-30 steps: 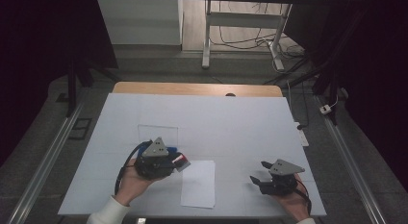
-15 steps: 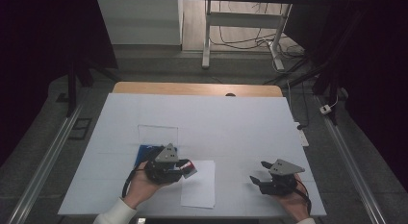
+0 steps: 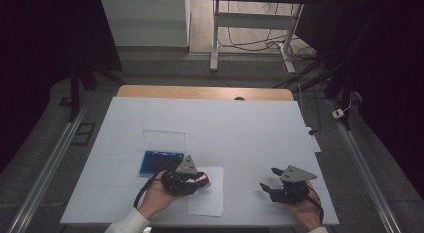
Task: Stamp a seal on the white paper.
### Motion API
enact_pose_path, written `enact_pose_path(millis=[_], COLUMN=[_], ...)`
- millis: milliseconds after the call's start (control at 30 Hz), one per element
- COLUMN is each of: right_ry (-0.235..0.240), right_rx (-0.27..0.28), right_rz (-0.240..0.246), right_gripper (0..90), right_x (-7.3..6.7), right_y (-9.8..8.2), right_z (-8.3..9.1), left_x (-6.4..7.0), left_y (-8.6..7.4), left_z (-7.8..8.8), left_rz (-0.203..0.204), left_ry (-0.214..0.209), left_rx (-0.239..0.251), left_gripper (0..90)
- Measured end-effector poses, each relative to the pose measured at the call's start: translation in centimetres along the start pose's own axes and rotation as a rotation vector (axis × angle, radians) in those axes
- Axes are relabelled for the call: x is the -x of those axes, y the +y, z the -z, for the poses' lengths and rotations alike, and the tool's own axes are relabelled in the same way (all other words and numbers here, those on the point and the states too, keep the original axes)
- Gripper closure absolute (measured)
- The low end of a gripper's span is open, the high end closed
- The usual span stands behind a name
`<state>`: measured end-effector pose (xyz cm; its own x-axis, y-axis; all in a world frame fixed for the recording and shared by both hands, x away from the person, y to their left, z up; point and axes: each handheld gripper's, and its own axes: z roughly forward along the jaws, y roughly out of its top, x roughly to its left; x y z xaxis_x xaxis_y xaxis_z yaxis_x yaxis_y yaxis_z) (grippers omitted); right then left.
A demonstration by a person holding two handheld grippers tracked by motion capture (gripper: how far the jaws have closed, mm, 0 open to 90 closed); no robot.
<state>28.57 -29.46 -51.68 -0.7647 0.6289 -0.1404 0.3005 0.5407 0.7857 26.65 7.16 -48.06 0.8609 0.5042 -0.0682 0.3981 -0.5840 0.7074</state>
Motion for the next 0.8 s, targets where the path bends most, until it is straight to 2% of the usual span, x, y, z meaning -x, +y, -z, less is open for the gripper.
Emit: enact_pose_path(millis=[567, 800], right_ry=[0.0, 0.0], right_rx=[-0.005, 0.0], right_rz=[0.001, 0.0], right_gripper=[30.0, 30.0], right_x=[0.0, 0.0], right_y=[0.0, 0.0], right_z=[0.0, 0.0], left_x=[0.0, 0.0], left_y=[0.4, 0.4], left_z=[-1.8, -2.0], left_rz=[-0.002, -0.004], left_ry=[-0.003, 0.003], left_rx=[-0.086, -0.094], left_gripper=[69.6, 69.7])
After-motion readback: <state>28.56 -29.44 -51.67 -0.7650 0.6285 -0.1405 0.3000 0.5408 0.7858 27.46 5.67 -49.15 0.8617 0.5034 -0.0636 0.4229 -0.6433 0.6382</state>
